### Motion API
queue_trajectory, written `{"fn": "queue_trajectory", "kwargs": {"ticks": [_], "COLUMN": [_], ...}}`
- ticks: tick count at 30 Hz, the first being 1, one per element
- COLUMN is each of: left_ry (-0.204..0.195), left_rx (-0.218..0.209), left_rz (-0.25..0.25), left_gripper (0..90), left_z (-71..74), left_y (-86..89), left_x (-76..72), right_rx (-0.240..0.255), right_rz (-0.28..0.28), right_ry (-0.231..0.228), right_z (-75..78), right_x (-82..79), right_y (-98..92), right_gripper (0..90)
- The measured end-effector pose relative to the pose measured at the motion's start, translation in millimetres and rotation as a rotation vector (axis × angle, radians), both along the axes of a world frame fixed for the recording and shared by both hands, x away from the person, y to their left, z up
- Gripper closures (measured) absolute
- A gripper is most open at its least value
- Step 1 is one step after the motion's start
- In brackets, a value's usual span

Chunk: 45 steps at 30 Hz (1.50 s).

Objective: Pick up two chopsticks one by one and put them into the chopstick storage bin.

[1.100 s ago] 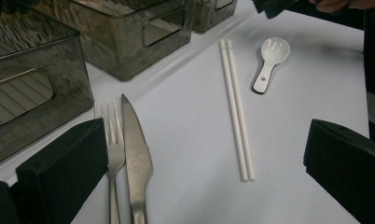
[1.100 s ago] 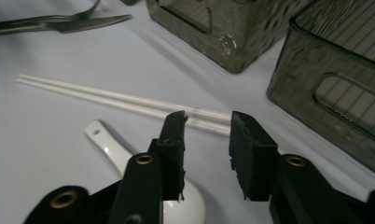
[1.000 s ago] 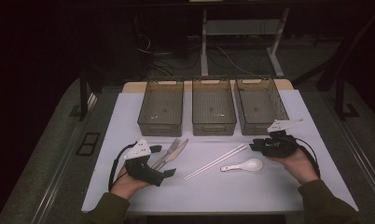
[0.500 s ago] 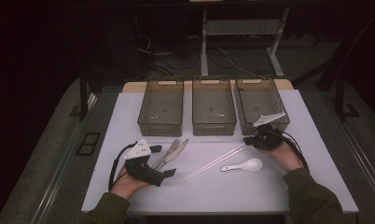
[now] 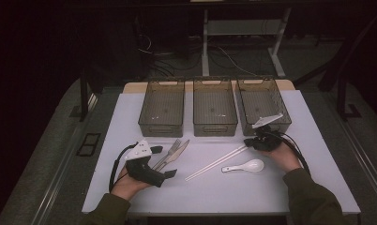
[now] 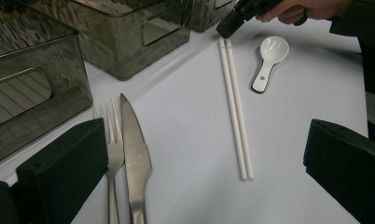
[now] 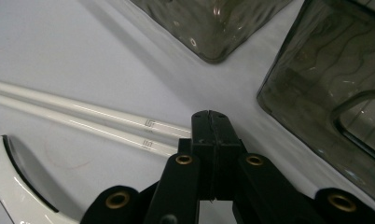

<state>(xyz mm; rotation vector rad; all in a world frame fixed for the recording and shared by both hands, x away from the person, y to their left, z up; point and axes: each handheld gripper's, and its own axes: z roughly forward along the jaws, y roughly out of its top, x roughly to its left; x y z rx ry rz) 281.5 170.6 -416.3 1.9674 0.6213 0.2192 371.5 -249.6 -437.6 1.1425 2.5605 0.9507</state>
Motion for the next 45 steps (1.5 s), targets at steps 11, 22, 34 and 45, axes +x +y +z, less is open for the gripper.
{"fn": "queue_trajectory", "kwargs": {"ticks": [11,22,34,45], "left_ry": [0.001,0.001,0.002,0.006], "left_rx": [-0.001,-0.001,-0.003,0.003], "left_rz": [-0.002,-0.004,-0.004,-0.008], "left_gripper": [0.0,0.0,0.0,0.0], "left_z": [0.2,0.3,0.4,-0.2], "left_y": [0.2,-0.2,-0.3,-1.0], "left_x": [-0.2,-0.7,-1.0,0.1], "right_rx": [-0.025,-0.039,-0.06,-0.008], "right_rz": [0.043,0.089,0.127,0.091], "right_ry": [0.046,0.082,0.092,0.006], "right_z": [-1.0,0.3,2.1,13.3], "right_x": [-4.6,-15.2,-23.4,6.9], "right_y": [-1.8,-4.9,-5.5,10.1], "right_gripper": [89.5,89.5,89.5,89.5]}}
